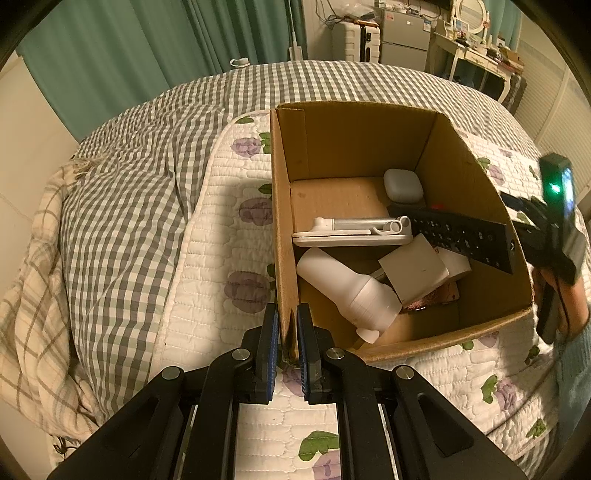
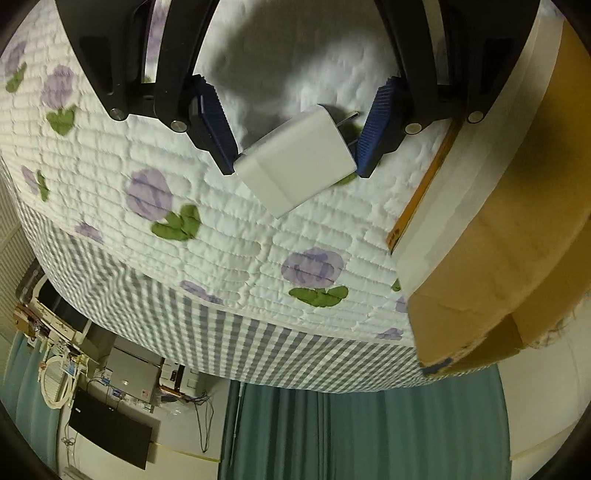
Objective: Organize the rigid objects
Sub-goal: 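Grasp the small white plug adapter with the right gripper, then carry the plug adapter into the box and open the right gripper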
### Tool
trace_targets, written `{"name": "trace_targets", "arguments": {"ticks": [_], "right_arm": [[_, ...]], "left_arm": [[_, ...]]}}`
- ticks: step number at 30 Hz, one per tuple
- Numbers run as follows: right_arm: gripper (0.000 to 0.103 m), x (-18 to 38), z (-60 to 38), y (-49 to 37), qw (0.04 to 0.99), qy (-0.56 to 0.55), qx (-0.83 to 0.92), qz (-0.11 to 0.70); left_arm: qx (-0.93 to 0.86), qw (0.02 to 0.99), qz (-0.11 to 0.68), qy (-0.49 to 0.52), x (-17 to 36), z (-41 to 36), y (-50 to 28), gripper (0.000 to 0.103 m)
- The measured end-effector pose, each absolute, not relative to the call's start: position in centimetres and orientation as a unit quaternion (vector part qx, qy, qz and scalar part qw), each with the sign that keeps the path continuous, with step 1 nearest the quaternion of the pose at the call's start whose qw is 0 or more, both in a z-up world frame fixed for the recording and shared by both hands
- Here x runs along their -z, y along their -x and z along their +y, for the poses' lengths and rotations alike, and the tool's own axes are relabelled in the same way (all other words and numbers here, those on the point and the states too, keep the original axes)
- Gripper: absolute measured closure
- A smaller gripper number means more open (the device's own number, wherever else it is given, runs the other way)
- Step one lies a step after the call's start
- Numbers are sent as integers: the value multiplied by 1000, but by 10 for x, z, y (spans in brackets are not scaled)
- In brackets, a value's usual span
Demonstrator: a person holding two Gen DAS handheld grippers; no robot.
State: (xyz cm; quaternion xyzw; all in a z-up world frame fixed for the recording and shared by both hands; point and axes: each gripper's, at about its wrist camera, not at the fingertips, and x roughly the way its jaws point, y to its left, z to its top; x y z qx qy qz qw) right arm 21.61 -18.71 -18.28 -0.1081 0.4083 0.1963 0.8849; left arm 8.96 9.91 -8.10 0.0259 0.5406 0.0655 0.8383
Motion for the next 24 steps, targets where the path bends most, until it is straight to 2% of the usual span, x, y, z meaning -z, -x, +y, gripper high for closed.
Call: {"name": "trace_targets", "arguments": {"ticks": [15, 24], "right_arm": [[38, 133, -215, -132, 885, 104, -193, 411], [38, 33, -193, -109, 905, 154, -212, 334]], "left_arm": [[-54, 844, 533, -18, 79, 100, -90, 94], [-47, 846, 531, -10, 79, 103, -91, 94]]}}
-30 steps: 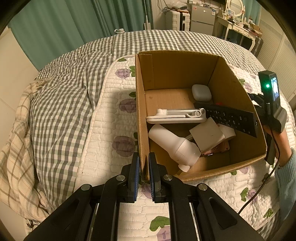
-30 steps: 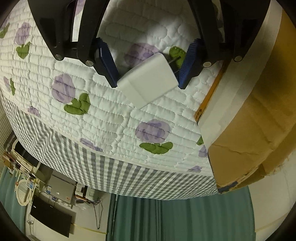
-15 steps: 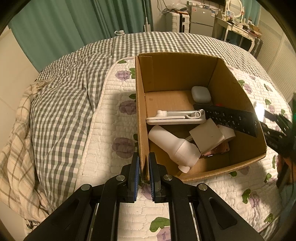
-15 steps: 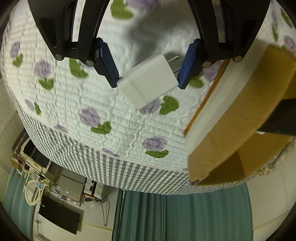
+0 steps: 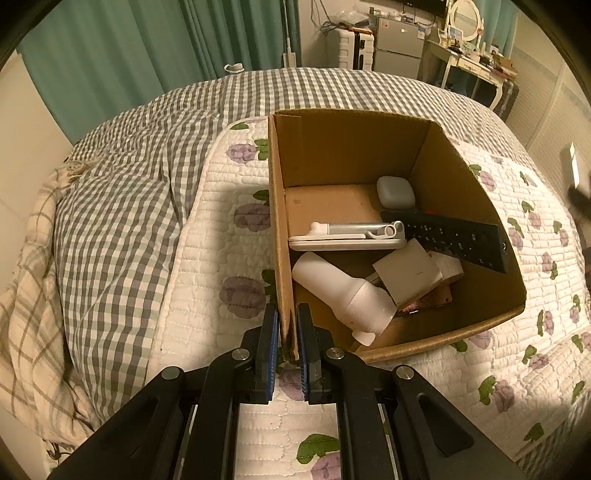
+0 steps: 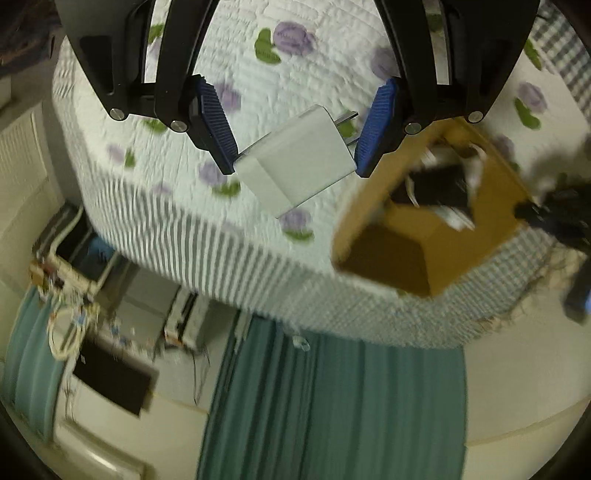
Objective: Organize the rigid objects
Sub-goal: 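Carry the plug adapter into the box and open the right gripper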
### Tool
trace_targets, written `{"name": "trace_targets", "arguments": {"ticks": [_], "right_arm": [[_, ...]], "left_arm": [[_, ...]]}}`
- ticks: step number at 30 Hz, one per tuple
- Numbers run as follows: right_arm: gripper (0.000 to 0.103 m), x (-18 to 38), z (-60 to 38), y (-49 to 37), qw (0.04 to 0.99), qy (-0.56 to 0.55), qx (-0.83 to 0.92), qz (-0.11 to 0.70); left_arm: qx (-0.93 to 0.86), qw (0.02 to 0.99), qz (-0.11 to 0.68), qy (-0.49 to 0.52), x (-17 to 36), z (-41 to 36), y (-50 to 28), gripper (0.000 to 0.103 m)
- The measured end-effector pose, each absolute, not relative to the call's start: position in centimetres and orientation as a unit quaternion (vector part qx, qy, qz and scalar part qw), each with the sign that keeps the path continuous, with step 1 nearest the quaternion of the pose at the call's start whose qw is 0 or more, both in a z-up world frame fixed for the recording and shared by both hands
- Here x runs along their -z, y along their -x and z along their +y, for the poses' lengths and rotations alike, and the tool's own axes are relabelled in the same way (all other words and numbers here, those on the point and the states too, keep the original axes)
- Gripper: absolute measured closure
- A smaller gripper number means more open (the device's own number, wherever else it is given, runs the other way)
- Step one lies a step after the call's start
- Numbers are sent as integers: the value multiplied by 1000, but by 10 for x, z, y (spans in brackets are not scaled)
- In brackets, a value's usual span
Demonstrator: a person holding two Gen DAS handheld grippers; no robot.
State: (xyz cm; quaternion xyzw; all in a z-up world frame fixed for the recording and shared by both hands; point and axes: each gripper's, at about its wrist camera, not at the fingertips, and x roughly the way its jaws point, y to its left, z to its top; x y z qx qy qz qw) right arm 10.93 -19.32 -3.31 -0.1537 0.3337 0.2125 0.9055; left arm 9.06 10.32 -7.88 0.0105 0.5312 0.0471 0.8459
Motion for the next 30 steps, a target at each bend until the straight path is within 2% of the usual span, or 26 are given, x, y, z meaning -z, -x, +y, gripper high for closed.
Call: {"name": "trace_targets", "arguments": {"ticks": [5, 12, 21, 30], "right_arm": [[38, -9, -157, -100, 908, 154, -253, 297], [38, -18, -90, -98, 891, 159, -311, 290], [38, 20, -24, -120, 866, 177, -331, 331], [38, 59, -4, -136, 850, 186, -329, 366]], "left_arm": [[-42, 846, 531, -4, 78, 106, -91, 94], [-36, 850, 525, 4, 75, 107, -90, 94], [-25, 852, 522, 13, 76, 111, -90, 94], [-22, 854, 520, 13, 77, 111, -90, 94]]}}
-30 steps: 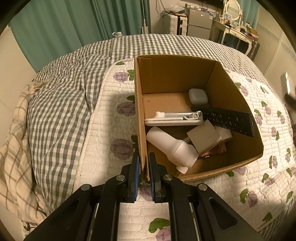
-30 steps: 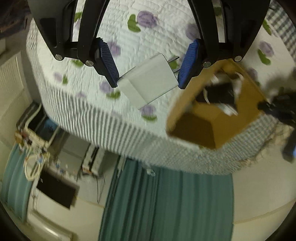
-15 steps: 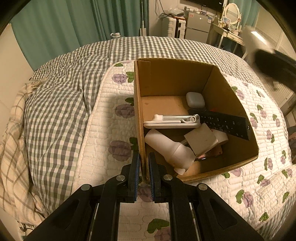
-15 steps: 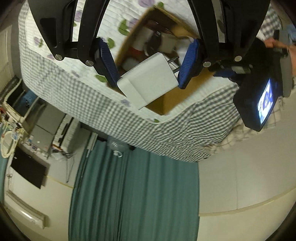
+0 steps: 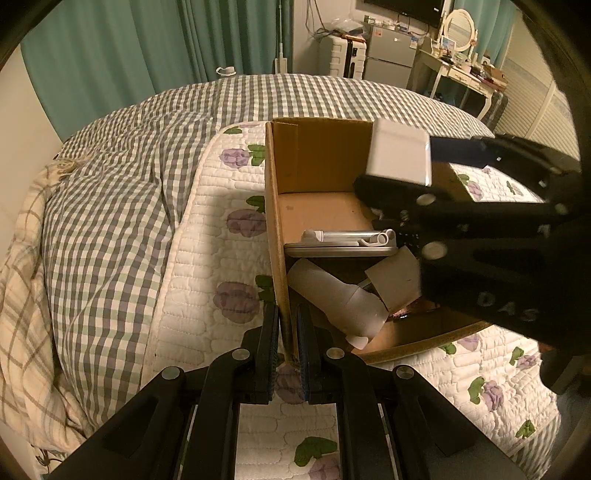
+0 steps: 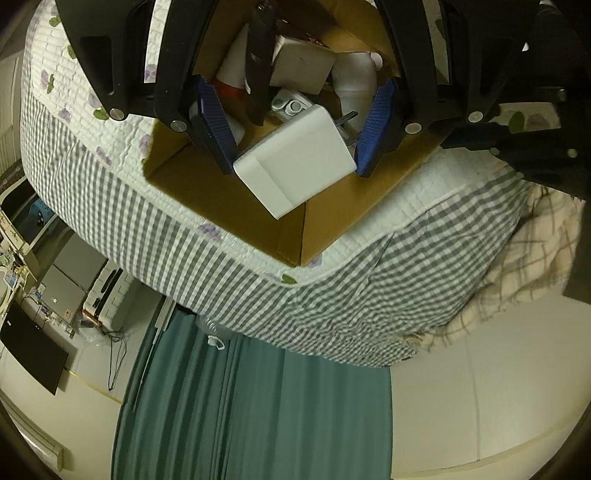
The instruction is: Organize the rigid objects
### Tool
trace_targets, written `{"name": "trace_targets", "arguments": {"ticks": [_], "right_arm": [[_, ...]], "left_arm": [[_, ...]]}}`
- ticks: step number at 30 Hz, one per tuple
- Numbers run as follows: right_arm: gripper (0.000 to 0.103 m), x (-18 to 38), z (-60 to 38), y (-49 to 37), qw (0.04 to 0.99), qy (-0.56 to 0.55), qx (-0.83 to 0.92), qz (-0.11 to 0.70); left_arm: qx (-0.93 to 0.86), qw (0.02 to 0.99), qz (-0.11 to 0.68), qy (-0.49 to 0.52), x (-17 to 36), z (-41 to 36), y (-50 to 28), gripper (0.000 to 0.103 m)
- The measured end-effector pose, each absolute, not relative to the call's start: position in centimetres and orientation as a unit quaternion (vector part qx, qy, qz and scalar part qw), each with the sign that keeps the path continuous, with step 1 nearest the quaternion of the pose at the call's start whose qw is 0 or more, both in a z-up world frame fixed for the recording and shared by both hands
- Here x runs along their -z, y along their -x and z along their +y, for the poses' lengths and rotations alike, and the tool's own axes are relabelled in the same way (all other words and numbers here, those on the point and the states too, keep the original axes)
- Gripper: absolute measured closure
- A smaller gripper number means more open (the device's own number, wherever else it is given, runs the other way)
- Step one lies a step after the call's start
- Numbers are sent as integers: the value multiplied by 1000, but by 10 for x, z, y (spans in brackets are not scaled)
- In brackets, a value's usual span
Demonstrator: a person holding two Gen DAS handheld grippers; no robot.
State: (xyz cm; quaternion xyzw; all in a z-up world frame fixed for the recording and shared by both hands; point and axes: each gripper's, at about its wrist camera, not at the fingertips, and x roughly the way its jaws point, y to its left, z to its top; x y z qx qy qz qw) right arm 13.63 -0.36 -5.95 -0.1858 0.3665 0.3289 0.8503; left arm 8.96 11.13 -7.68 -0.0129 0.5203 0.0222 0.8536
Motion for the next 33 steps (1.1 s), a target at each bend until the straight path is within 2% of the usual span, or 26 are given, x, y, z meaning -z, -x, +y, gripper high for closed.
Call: {"name": "trace_targets", "arguments": {"ticks": [8, 9, 10, 12, 25, 33], "right_arm": [[36, 70, -2, -139, 846, 190, -320, 380], [29, 69, -2, -139, 847, 191, -320, 380], [17, 67, -2, -138, 849, 193, -316, 377], [12, 61, -4, -135, 857, 196, -307, 365], [12, 55, -48, -130, 866, 179, -265, 384], [12, 0, -110, -103, 901, 137, -230, 342]], "left_arm": [[-26, 854, 520, 9, 77, 111, -92, 94], [-26, 854, 520, 9, 77, 110, -92, 94], [-26, 853, 521, 8, 78, 110, -92, 94], [-28, 854, 520, 7, 79, 109, -92, 94], [-38, 852, 522, 14, 68, 113, -94, 94], [-35, 895, 445, 1, -3, 94, -71, 94]]}}
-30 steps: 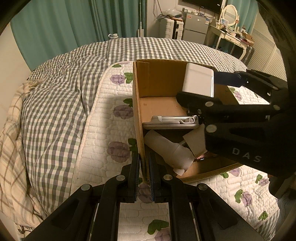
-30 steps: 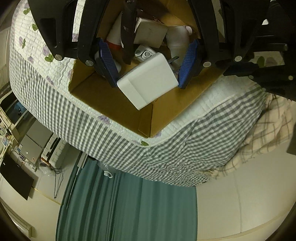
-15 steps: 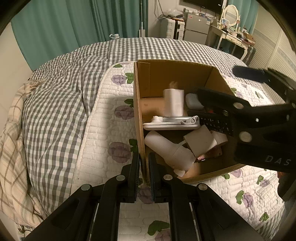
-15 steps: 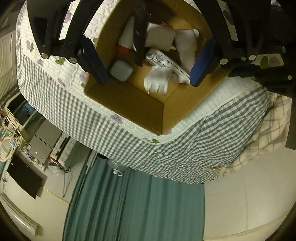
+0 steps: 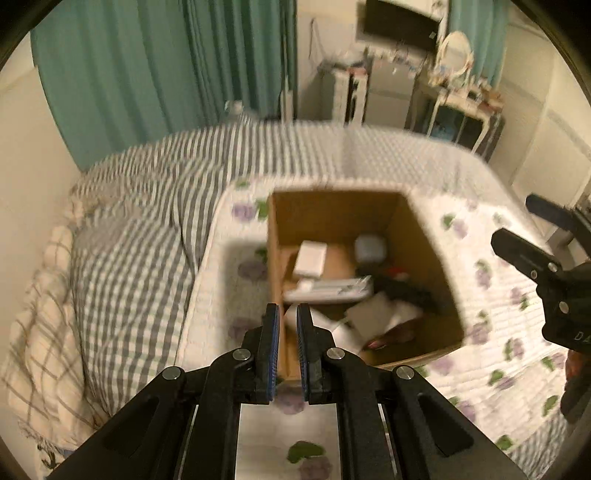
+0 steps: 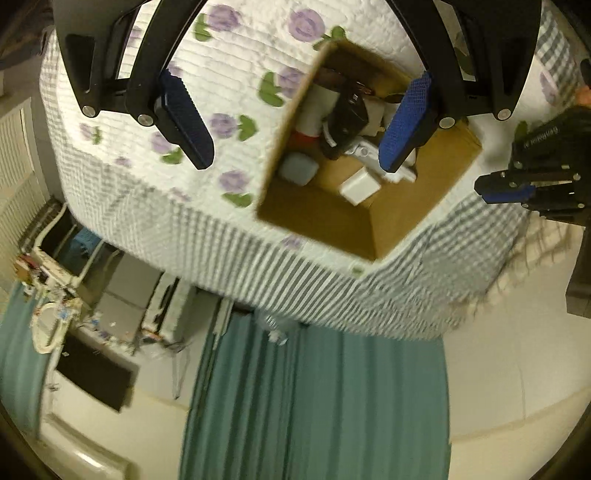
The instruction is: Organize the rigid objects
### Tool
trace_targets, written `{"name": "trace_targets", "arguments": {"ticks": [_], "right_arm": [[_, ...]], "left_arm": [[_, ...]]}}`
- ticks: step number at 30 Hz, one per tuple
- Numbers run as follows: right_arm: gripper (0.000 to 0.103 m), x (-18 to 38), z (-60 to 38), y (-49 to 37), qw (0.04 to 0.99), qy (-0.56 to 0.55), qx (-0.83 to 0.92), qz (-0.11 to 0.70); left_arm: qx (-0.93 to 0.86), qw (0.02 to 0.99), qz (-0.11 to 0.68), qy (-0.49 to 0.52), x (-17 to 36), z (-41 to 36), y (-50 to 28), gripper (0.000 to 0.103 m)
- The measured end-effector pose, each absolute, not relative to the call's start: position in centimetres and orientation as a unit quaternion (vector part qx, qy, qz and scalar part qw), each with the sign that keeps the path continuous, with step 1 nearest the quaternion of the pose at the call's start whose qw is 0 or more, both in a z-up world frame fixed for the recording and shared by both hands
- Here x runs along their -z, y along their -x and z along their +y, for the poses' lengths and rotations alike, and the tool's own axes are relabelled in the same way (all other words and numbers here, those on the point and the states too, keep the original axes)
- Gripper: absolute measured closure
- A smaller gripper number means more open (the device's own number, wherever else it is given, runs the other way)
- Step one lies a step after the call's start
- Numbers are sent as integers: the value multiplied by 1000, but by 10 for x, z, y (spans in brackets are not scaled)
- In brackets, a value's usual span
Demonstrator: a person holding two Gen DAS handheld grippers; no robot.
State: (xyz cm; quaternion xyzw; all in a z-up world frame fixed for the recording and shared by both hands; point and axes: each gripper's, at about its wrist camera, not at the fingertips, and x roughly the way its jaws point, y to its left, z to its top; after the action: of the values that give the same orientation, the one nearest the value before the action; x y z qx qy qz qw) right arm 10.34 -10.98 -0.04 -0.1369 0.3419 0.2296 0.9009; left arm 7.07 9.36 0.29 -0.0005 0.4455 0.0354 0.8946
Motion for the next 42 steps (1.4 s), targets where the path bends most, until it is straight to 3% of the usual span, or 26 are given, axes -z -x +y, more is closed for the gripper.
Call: {"name": "trace_targets", "arguments": {"ticks": [5, 7, 9, 10, 11, 13, 23, 42], "right_arm": [[8, -44, -155, -67, 932, 97, -201, 287], [5, -56, -173, -47, 945, 79, -182, 259], [2, -63, -187, -31, 954, 64, -168, 239], [0, -64, -195, -20, 960, 51, -158, 227], [0, -65, -201, -13, 962, 42, -155, 219], [0, -62, -215, 5, 970, 23, -141, 198], [0, -31, -213, 33, 975, 13, -130, 178], [0, -15, -204, 22, 971, 6, -125, 202]], "left_arm": [[-8, 930, 368, -10, -49, 68, -45, 92], [7, 945, 327, -9, -63, 58, -28, 87], [6, 957, 288, -10, -69, 50, -14, 69], [2, 963, 271, -9, -70, 48, -7, 45], [-3, 968, 250, -7, -70, 45, 2, 30], [-6, 977, 212, 2, -64, 39, 19, 29], [-15, 984, 178, -17, -38, 32, 40, 18], [-14, 979, 203, -10, -23, 31, 39, 17]]}}
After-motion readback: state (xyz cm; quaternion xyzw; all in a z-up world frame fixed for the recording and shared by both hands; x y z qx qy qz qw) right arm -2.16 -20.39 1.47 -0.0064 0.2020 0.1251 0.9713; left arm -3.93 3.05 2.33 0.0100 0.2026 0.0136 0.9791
